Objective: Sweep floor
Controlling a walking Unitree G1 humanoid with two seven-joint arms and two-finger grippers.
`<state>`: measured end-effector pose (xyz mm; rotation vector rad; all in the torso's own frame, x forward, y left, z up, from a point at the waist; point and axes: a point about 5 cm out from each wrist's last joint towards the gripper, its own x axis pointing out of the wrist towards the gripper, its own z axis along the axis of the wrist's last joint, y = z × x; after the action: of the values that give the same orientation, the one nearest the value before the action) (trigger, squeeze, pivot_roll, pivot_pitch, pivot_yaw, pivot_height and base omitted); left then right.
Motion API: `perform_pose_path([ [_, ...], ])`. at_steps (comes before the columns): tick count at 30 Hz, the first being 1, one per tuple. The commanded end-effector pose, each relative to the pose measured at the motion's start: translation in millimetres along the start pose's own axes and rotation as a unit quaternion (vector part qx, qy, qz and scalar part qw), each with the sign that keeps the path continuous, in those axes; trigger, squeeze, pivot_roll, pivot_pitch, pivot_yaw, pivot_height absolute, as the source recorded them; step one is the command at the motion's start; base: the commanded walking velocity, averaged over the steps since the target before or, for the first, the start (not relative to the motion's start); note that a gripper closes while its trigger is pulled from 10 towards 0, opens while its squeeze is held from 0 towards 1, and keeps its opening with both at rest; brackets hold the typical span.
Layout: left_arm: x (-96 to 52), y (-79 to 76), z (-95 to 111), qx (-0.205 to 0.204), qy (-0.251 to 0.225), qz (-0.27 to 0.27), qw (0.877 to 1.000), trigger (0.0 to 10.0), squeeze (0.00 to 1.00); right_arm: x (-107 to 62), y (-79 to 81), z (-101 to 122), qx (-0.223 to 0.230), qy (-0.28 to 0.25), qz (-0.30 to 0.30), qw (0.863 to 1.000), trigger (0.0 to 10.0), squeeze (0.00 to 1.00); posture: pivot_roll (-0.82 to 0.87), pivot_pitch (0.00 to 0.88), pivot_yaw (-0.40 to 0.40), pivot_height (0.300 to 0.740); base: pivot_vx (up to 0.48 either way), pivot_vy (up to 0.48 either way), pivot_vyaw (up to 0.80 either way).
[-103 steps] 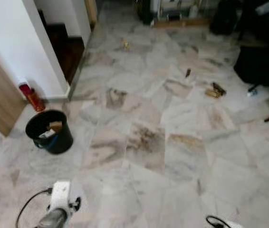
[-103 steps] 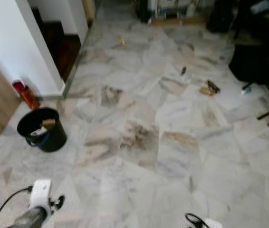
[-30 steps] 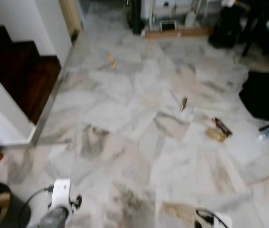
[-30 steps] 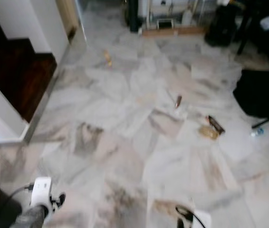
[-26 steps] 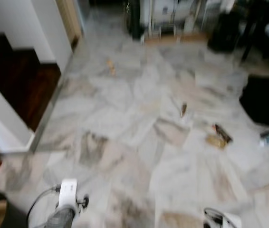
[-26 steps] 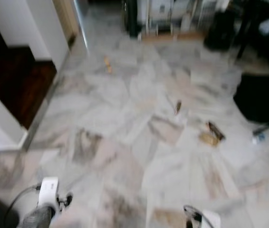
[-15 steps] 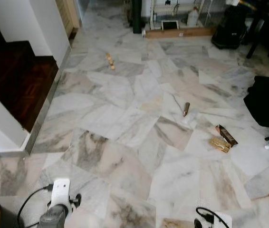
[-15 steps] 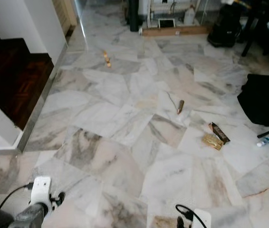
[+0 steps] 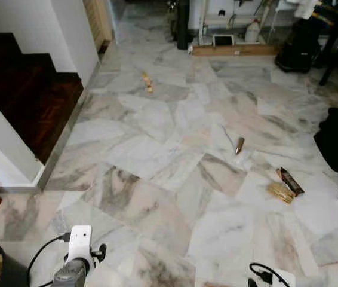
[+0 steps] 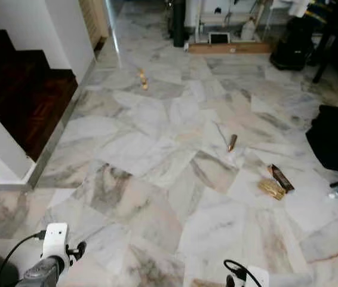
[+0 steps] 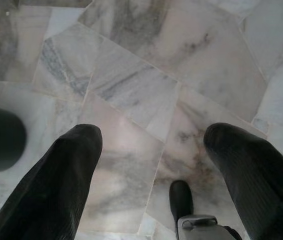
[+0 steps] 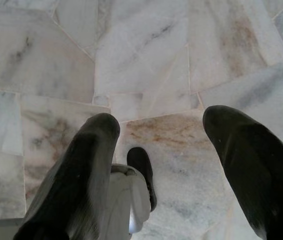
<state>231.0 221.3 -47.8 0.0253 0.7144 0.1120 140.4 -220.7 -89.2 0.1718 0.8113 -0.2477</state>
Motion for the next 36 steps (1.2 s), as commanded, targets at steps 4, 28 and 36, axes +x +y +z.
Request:
perform_pose_path([
  [4,-0.4,1.4,-1.4,-0.003,0.003,0.000,1.000,10.0,0.00,-1.4,-0.6,-5.2,0.005,0.013,-0.002,1.000,10.0,0.00,-0.01,0.088,0.041,0.740,0.000,0.000,-0.80],
  [28,0.8,-1.0,0.5,-0.006,0.005,-0.001,1.000,10.0,0.00,-0.2,-0.7,-3.5,0.001,0.018,-0.001,1.000,10.0,0.00,-0.01,0.081,0.042,0.740,0.000,0.076,-0.79],
  [36,0.8,-0.6,1.0,-0.006,0.004,0.000,1.000,10.0,0.00,0.3,-1.1,-2.6,0.000,0.019,-0.002,1.000,10.0,0.00,-0.01,0.080,0.040,0.740,0.000,0.000,-0.79],
])
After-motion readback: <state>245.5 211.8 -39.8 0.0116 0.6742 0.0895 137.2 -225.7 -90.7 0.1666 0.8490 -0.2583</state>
